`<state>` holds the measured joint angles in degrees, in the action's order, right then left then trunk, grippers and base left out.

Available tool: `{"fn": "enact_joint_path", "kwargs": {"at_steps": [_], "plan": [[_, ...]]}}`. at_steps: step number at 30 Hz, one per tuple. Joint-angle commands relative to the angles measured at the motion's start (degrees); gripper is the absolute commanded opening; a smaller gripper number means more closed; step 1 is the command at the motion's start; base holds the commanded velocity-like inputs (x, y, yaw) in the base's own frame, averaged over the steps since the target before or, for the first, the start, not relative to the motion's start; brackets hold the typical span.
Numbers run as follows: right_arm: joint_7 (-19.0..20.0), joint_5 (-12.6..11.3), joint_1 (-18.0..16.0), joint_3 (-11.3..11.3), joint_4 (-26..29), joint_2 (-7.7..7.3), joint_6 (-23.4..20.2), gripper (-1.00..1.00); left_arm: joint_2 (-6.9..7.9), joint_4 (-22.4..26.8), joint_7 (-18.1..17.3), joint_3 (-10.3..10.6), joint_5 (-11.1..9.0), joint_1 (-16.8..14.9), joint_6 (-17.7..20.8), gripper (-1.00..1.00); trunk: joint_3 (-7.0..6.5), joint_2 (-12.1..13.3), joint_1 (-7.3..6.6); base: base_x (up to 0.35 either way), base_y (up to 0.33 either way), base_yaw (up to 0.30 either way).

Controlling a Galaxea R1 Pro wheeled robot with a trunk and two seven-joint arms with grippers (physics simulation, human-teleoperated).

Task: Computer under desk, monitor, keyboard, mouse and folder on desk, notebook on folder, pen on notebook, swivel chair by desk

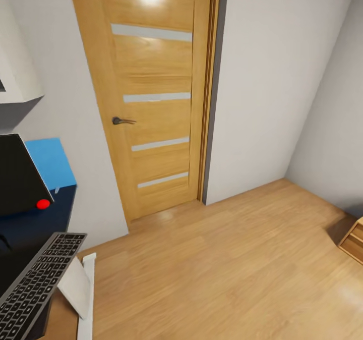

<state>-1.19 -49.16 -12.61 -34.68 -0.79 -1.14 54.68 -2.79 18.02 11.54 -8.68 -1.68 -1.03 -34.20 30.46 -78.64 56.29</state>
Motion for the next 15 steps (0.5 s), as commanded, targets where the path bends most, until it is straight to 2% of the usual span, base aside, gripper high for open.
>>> {"fn": "enact_joint_path", "kwargs": {"at_steps": [1,15], "plan": [[-0.1,-0.3,0.0,-0.5,-0.1,0.01,0.1,1.0,-0.02,0.0,0.1,0.0,-0.2,0.0,-0.2,1.0,0.06,0.0,0.02,0.256,-0.242,0.0],[-0.1,-0.2,0.0,-0.6,-0.1,0.09,0.2,1.0,-0.02,0.0,0.1,0.0,-0.2,0.0,-0.2,1.0,0.06,0.0,0.02,0.265,-0.225,0.0]]}}
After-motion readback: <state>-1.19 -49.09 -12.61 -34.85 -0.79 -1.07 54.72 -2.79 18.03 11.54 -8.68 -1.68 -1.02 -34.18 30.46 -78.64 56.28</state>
